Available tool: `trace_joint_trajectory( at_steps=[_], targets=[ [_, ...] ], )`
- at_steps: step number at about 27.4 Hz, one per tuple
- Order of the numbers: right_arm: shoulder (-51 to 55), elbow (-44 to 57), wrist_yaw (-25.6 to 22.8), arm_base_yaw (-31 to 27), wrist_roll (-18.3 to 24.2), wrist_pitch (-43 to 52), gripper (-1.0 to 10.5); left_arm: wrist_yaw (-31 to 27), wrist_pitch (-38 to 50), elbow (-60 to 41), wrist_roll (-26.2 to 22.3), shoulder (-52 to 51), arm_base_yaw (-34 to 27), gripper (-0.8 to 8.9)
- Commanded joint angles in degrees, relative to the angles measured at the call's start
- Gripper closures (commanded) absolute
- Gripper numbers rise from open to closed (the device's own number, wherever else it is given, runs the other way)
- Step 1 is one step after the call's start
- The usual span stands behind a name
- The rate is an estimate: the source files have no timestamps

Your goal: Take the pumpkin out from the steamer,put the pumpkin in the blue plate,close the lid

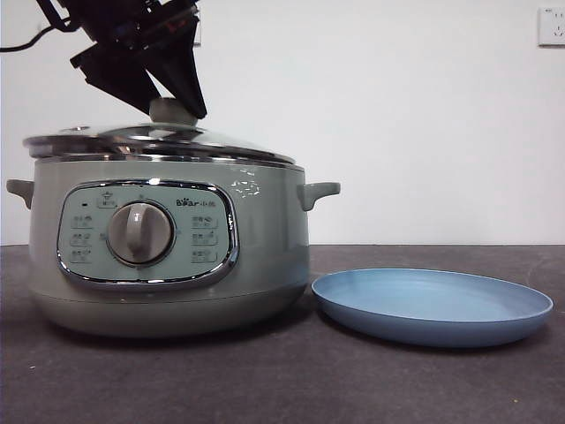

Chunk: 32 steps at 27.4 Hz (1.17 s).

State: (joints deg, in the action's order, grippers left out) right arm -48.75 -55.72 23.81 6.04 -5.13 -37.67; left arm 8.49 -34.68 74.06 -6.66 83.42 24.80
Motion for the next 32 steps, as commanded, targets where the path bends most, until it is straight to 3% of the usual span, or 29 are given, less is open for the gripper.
trace_joint_trajectory(
  at_steps=[1,7,15,25,32],
  targets=[
    [-0.1,-0.1,-0.1,0.1,0.3,0.5,3.6,0.2,1.7,3.0,-0.9,-3.0,0.0,8.22],
    [-1.8,-0.3,0.3,2.3,0.2,2.5,3.6,-3.1,-1.4,7.3,-0.9,-7.9,0.0,8.22],
    [-12.1,-4.6,0.0,13.2,0.3,2.9,3.6,-10.8,-4.3,7.8,-0.9,-17.4,0.0,8.22],
    [-33.6,-23.4,-0.7,28.1,3.8,-1.7,3.5,-26.7,-9.2,7.8,-0.9,-28.7,0.0,8.22],
    [-52.0,-45.4,-13.5,37.0,7.8,-15.2,3.5,-37.5,-13.1,7.8,-1.1,-34.3,0.0,8.22]
  ],
)
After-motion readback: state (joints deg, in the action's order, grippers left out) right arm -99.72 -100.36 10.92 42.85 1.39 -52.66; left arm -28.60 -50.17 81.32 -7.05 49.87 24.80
